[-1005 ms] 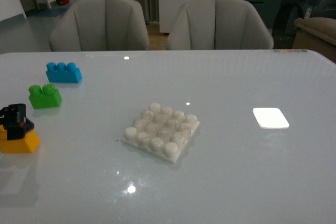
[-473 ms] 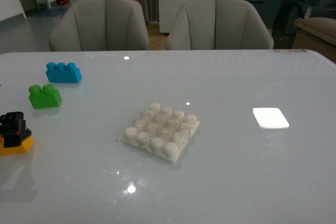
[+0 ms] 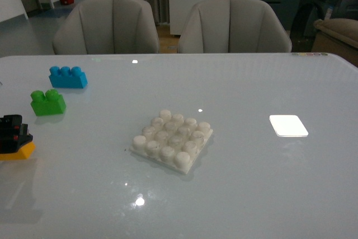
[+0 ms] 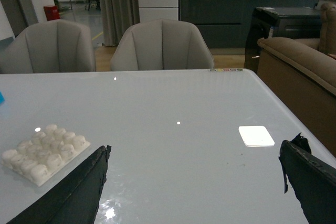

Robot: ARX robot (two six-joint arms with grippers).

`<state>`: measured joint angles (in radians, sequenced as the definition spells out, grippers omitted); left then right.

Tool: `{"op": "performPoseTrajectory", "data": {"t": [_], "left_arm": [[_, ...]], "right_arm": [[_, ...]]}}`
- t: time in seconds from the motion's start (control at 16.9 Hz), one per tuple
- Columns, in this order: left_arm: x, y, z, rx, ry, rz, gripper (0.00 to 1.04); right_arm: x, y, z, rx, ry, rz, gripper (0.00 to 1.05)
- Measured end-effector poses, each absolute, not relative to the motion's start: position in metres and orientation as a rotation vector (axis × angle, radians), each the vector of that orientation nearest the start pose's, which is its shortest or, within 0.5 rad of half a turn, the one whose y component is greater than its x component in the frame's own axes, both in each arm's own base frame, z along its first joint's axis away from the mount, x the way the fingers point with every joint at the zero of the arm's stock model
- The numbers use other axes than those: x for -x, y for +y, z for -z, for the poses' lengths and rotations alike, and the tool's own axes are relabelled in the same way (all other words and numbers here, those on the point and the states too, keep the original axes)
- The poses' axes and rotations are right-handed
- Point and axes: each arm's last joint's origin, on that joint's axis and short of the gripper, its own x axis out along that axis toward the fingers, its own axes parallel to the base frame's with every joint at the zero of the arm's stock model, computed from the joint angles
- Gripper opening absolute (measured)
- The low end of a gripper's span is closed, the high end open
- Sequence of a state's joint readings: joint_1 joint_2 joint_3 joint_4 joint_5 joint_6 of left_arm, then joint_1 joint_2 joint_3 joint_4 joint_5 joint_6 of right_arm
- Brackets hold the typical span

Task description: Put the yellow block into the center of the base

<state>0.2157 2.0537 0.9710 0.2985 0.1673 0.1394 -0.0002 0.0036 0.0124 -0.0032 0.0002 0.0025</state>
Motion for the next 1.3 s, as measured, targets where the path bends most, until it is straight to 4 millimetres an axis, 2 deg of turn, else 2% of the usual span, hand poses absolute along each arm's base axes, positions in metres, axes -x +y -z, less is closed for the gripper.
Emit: {"op": "performPoseTrajectory", "data": {"t": [0.12,0.24,0.3,0.35,0.41,0.47,0.65,0.83,1.12,1.3], "left_arm": [[-0.37,0.056,-0.106,-0.013,0.721,0.052,0.66],[-0.366,0.025,-0.129,-0.044,0.678,0.133,0.66],[-0.355,-0.011,-0.141,-0.067,0.658,0.227,0.66],[-0.34,-0.066,-0.145,-0.101,0.651,0.363,0.66],[-0.335,-0.09,-0.146,-0.109,0.639,0.412,0.66],[-0.335,-0.102,-0.144,-0.115,0.643,0.437,0.66],[-0.344,-0.13,-0.13,-0.129,0.677,0.481,0.66],[-0.359,-0.146,-0.119,-0.147,0.717,0.495,0.65],[-0.388,-0.159,-0.117,-0.179,0.747,0.497,0.65],[-0.398,-0.163,-0.111,-0.191,0.769,0.493,0.65]], "right_arm": [[-0.097,0.0,-0.167,-0.002,-0.006,0.001,0.98],[-0.097,0.0,-0.167,-0.002,-0.005,0.001,0.98],[-0.097,0.0,-0.167,-0.002,-0.005,0.001,0.98],[-0.097,0.0,-0.167,-0.002,-0.006,0.0,0.98],[-0.097,0.0,-0.167,-0.002,-0.005,0.001,0.98],[-0.097,0.0,-0.167,-0.002,-0.006,0.0,0.98],[-0.097,0.0,-0.167,-0.002,-0.005,0.0,0.98],[-0.097,0.0,-0.167,-0.002,-0.006,0.001,0.98],[-0.097,0.0,-0.167,-0.002,-0.006,0.0,0.98],[-0.097,0.0,-0.167,-0.002,-0.006,0.001,0.98]]}}
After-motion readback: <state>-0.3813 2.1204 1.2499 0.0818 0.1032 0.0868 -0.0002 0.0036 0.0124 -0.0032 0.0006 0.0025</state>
